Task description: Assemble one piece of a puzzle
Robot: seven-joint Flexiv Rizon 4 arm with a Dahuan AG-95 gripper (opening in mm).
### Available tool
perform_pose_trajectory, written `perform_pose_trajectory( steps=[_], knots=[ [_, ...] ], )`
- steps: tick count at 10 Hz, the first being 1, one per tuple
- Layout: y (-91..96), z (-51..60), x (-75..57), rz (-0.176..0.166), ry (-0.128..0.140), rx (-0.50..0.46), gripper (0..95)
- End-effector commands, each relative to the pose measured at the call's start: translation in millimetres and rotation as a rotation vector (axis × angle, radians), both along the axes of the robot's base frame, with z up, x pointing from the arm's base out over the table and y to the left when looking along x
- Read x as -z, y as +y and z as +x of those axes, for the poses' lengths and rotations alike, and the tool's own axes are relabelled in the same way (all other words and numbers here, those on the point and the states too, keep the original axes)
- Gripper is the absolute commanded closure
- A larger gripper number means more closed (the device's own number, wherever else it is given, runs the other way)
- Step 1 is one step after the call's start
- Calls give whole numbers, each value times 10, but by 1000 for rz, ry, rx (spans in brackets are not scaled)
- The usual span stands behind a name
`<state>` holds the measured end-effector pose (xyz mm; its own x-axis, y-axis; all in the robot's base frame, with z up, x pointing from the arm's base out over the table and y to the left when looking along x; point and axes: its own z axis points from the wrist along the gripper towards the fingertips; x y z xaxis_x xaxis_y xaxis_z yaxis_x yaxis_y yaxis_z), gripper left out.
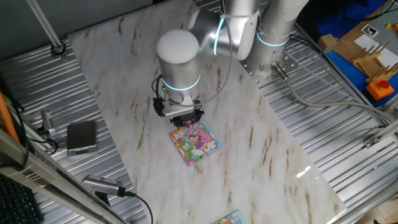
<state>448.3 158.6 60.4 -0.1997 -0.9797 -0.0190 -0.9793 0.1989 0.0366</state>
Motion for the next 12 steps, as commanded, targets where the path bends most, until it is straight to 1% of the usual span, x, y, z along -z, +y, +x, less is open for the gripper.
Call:
perform_pose_trajectory(
  steps=[1,2,8,11,12],
  knots=[
    [58,-3,23,2,-3,5,950],
    [111,-7,46,2,-5,6,950],
    [270,-29,87,-3,-7,-5,950],
    [274,-29,88,0,-9,-4,950],
    [274,-29,88,3,-10,-20,950]
  ],
)
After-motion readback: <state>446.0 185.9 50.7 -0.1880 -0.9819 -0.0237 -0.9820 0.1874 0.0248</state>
